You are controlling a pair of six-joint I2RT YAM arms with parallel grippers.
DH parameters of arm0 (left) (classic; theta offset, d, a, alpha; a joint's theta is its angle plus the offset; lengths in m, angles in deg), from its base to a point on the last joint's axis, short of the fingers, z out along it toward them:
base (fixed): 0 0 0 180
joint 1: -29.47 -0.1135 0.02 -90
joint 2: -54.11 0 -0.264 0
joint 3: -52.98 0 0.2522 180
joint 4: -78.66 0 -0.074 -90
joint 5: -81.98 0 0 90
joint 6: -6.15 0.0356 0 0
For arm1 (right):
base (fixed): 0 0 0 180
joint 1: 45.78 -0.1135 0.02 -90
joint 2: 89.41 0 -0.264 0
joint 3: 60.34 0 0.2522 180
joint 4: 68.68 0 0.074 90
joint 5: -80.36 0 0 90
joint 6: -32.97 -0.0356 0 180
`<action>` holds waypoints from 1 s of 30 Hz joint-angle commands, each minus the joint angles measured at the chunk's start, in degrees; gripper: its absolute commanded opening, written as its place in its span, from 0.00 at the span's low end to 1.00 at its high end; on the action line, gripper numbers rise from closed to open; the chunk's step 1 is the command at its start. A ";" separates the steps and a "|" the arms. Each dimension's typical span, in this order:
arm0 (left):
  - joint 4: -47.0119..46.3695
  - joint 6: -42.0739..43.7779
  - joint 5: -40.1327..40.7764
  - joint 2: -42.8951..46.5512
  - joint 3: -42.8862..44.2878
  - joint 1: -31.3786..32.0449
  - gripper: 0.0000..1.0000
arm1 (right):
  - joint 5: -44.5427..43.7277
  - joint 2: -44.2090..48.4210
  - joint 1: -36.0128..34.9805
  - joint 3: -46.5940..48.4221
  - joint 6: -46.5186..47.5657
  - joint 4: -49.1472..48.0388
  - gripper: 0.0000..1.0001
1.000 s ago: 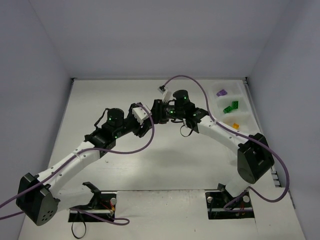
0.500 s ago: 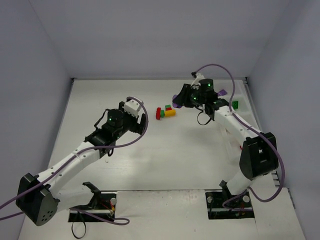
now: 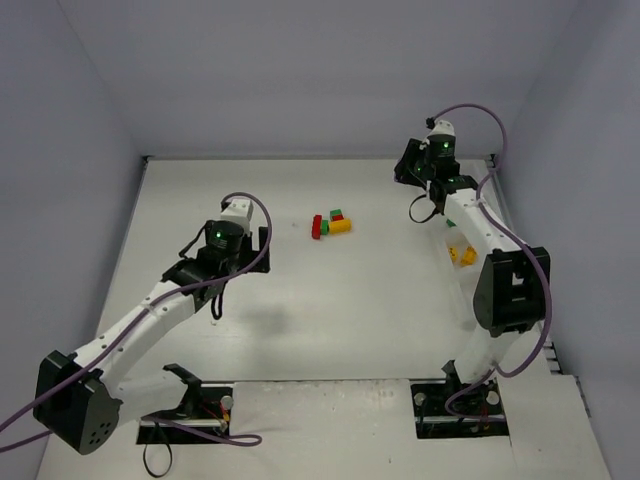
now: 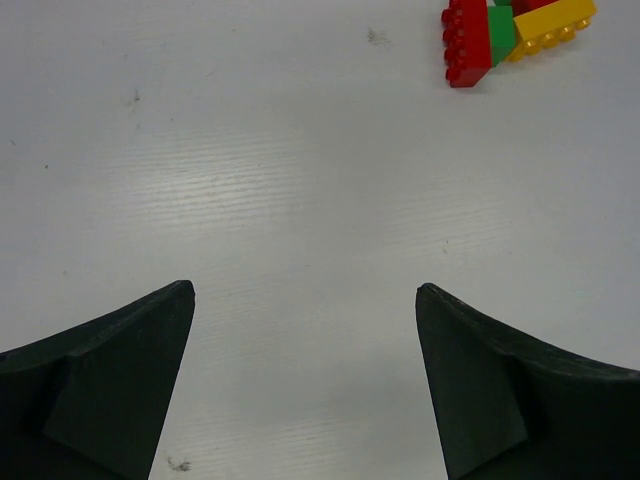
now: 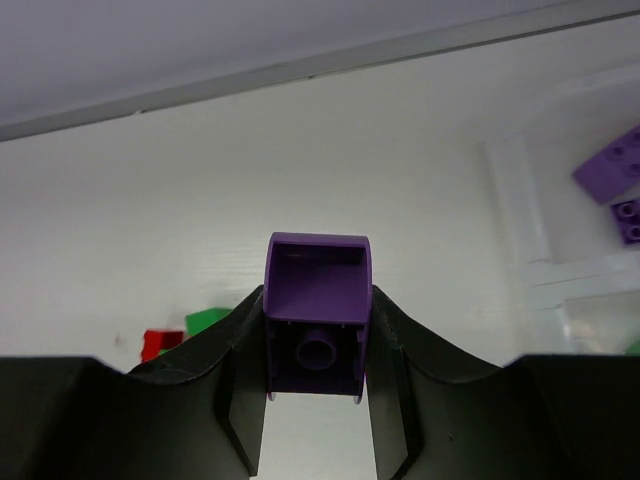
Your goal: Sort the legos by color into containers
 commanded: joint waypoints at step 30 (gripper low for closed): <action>7.18 -5.79 -3.32 -4.72 7.19 -7.03 0.85 | -11.24 -14.49 9.43 17.04 6.17 -2.94 0.00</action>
